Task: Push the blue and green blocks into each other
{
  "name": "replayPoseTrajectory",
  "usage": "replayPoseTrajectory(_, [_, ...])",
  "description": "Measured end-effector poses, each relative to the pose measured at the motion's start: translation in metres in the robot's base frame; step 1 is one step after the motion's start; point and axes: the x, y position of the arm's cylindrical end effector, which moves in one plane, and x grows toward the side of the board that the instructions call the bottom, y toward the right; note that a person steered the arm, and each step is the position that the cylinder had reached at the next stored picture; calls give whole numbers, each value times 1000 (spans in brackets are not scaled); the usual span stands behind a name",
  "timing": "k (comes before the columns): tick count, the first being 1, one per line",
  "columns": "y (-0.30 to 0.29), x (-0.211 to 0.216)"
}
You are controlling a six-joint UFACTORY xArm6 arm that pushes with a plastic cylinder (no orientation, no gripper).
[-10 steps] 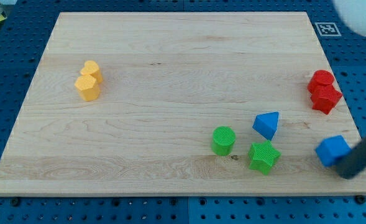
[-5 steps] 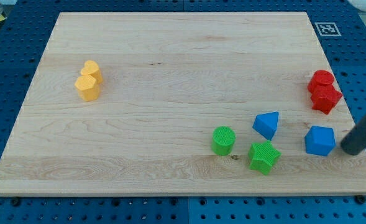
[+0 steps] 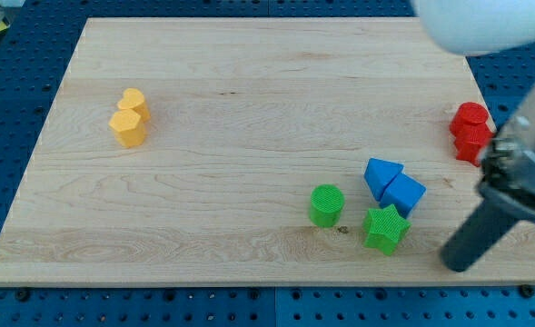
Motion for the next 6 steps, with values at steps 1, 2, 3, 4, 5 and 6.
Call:
replayPoseTrajectory(1, [-49,-6])
replayPoseTrajectory(2, [-73,-25])
replayPoseTrajectory(3, [-80,-32])
replayPoseTrajectory(4, [-85,-13])
replayPoseTrajectory(5, [-129,-7])
replayPoseTrajectory(6, [-140,-39])
